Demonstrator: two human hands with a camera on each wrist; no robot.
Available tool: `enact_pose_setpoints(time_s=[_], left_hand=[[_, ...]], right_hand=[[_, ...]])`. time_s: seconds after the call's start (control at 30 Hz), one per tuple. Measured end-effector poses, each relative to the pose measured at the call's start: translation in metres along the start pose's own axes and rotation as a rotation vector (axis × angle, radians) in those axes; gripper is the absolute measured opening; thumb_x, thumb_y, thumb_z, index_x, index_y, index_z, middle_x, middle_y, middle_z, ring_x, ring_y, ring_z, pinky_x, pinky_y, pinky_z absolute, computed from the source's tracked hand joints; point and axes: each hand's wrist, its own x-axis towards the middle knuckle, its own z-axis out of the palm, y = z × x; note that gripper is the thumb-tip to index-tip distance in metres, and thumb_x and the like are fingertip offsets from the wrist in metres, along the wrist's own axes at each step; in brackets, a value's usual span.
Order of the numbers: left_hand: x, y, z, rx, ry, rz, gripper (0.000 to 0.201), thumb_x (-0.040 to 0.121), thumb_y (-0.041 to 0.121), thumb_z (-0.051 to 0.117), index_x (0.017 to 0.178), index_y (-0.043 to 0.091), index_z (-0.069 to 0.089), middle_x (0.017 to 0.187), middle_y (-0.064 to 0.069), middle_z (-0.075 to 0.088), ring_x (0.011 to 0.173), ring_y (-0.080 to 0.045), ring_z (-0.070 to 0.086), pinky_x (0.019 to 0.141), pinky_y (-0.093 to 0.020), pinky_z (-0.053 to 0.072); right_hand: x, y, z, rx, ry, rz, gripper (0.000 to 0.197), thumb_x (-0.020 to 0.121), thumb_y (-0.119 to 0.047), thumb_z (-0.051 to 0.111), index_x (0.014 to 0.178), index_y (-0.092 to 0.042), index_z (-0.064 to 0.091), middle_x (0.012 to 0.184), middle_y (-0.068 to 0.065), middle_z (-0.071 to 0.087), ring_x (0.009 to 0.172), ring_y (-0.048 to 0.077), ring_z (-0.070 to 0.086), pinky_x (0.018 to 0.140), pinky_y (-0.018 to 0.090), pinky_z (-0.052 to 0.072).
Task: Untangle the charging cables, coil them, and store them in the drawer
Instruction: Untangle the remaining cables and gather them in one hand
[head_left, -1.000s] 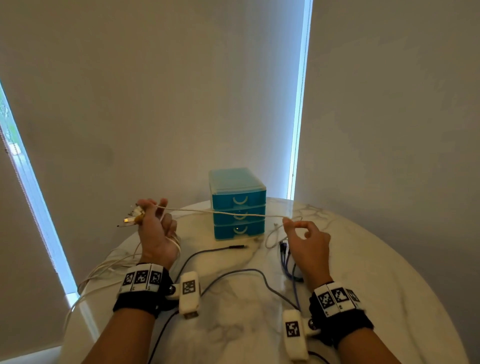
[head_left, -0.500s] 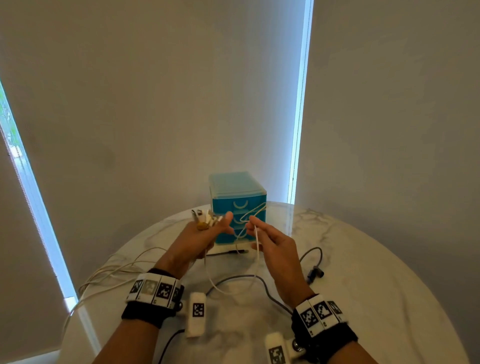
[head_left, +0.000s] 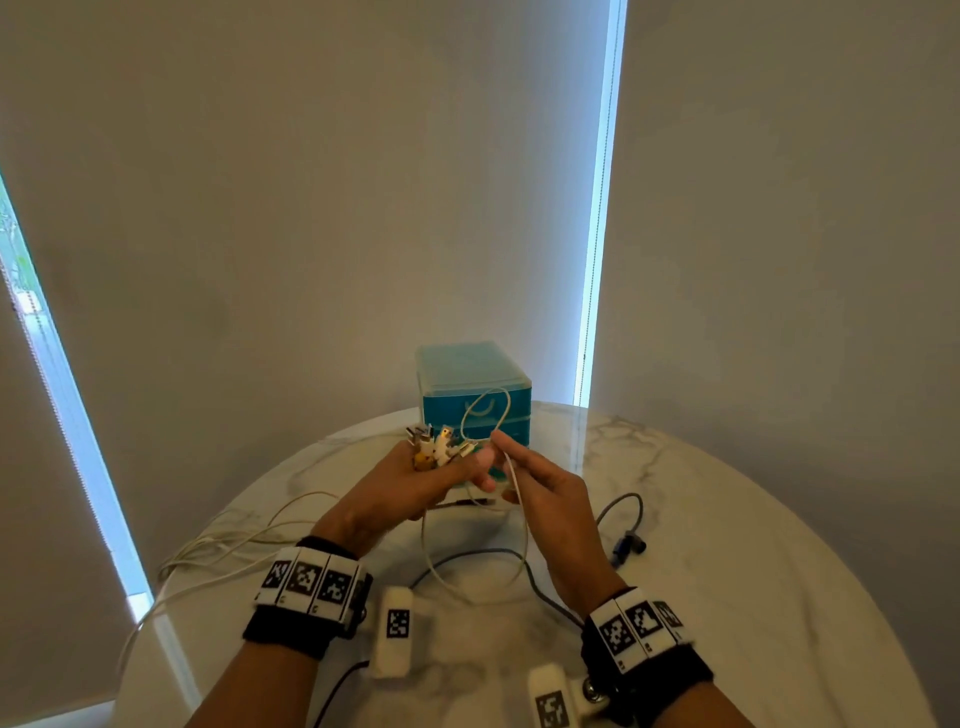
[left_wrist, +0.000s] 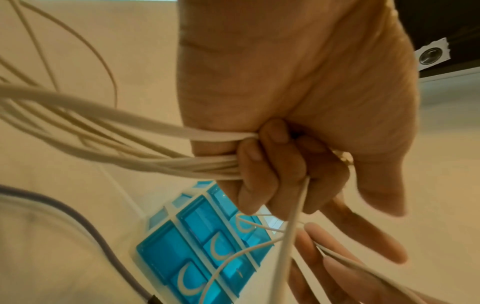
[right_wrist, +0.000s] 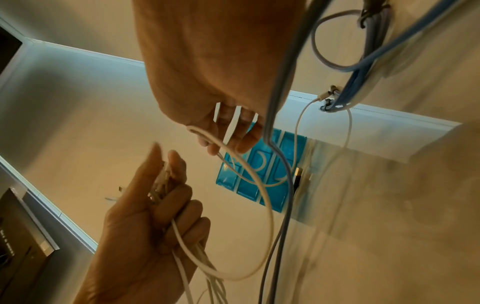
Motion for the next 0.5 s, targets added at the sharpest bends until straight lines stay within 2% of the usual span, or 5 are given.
enact_pose_setpoints(time_s=[0.13, 0.2, 0.3, 0.4, 0.5], left_hand=[[0.003, -0.003, 0.006, 0.103, -0.197, -0.030, 0.035, 0.086, 0.055, 0.085, 0.106, 0.026, 0.083, 0.108, 0.006, 0.082, 0.103, -0.009, 0.076, 0.101, -0.035, 0.059], [0.007, -0.011, 0.010, 0.204, -0.244, -0.073, 0.041, 0.078, 0.062, 0.088, 0.099, 0.026, 0.083, 0.103, 0.003, 0.082, 0.104, -0.019, 0.076, 0.106, -0.046, 0.057], [0.011, -0.019, 0.012, 0.183, -0.207, -0.048, 0.025, 0.082, 0.040, 0.093, 0.097, 0.022, 0.084, 0.101, 0.003, 0.083, 0.102, -0.017, 0.076, 0.107, -0.046, 0.056], [0.007, -0.014, 0.008, -0.005, -0.069, 0.065, 0.010, 0.093, 0.018, 0.084, 0.103, 0.017, 0.082, 0.095, 0.008, 0.082, 0.091, -0.006, 0.076, 0.085, -0.027, 0.060], [0.003, -0.015, -0.004, -0.150, 0.139, 0.129, 0.022, 0.107, 0.031, 0.067, 0.098, 0.014, 0.078, 0.064, 0.009, 0.057, 0.056, -0.007, 0.048, 0.054, -0.024, 0.032]], right_hand=[[-0.004, 0.003, -0.001, 0.078, 0.016, -0.017, 0.029, 0.102, -0.015, 0.071, 0.127, -0.027, 0.081, 0.119, -0.008, 0.082, 0.115, 0.011, 0.076, 0.099, 0.030, 0.061], [-0.004, 0.004, -0.004, 0.074, 0.027, -0.045, 0.028, 0.099, -0.015, 0.075, 0.125, -0.024, 0.082, 0.118, -0.004, 0.082, 0.112, 0.014, 0.077, 0.098, 0.031, 0.062], [-0.002, 0.005, -0.006, 0.073, 0.063, -0.043, 0.027, 0.096, -0.016, 0.079, 0.121, -0.025, 0.083, 0.117, -0.004, 0.082, 0.112, 0.011, 0.077, 0.098, 0.030, 0.062], [0.001, 0.001, -0.007, 0.134, 0.115, 0.004, 0.028, 0.101, -0.010, 0.071, 0.121, -0.025, 0.083, 0.114, -0.007, 0.083, 0.109, 0.006, 0.076, 0.094, 0.026, 0.061], [0.008, 0.004, -0.016, 0.169, 0.212, 0.078, 0.038, 0.104, 0.000, 0.057, 0.122, -0.024, 0.079, 0.106, -0.004, 0.083, 0.099, 0.012, 0.076, 0.079, 0.027, 0.059]])
